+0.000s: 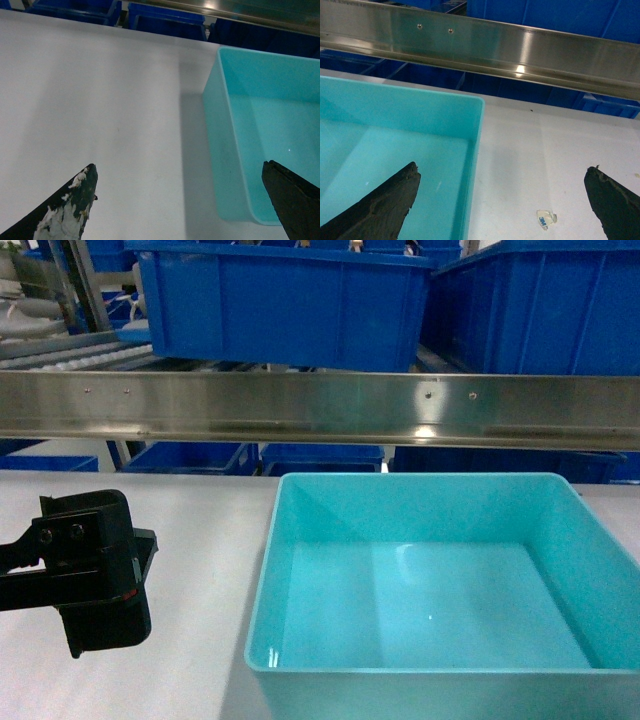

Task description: Organize blue bins on left shelf correctly

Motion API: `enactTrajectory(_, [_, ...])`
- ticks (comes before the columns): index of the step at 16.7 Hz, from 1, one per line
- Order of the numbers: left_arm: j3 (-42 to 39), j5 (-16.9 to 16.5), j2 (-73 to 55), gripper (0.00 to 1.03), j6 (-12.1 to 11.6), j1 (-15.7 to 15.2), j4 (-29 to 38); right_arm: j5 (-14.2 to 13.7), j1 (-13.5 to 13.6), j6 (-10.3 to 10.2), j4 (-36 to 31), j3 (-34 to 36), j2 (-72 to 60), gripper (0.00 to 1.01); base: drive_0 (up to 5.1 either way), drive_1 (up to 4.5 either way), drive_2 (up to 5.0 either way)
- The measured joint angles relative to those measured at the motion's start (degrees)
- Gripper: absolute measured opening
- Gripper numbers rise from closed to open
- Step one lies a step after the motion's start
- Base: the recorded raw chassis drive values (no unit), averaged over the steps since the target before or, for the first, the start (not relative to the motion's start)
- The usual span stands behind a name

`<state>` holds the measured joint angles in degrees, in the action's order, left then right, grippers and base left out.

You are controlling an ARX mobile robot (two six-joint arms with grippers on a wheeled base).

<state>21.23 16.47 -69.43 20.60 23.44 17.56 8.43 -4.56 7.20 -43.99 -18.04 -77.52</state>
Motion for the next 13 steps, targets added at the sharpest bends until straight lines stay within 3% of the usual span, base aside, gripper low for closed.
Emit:
enactTrajectory(2, [0.5,0.0,-1.9,0.98,0.0,0.6,1.8,-0.1,-0.4,-0.2,-2.0,-0.6,-2.3,0.98,0.0,0.00,0.0])
enactTrajectory(3, [3.0,-1.6,-6.3,0.98,0.9,0.8,1.9,-0.2,-0.3,-0.9,0.1,-2.4,-5.2,0.98,0.0,0.00,0.0])
enactTrajectory(4, [8.9,-4.1,-14.1,0.98,2.0,2.4,1.2,0.4,1.1,-2.6,6.2,-7.3,-10.9,0.98,0.0,0.00,0.0])
enactTrajectory(5, [15.7,-6.8,-21.9,0.98,4.5,4.3,-0.2,0.1,3.1,1.3,7.9,-12.3,-16.2,0.98,0.0,0.00,0.0])
enactTrajectory(6, [16.7,-6.9,-26.3,0.98,6.9,5.3,-1.6,-1.9,3.5,3.3,8.3,-13.3,-21.3,0.98,0.0,0.00,0.0])
enactTrajectory(9, [18.3,-7.1,-29.1,0.98,8.0,6.0,-1.2,-3.0,3.8,4.0,7.1,-14.1,-24.6,0.98,0.0,0.00,0.0])
enactTrajectory(13, [20.4,-7.7,-30.9,0.98,9.2,6.5,-1.1,-2.4,3.8,3.9,8.3,-14.8,-26.3,0.98,0.0,0.00,0.0])
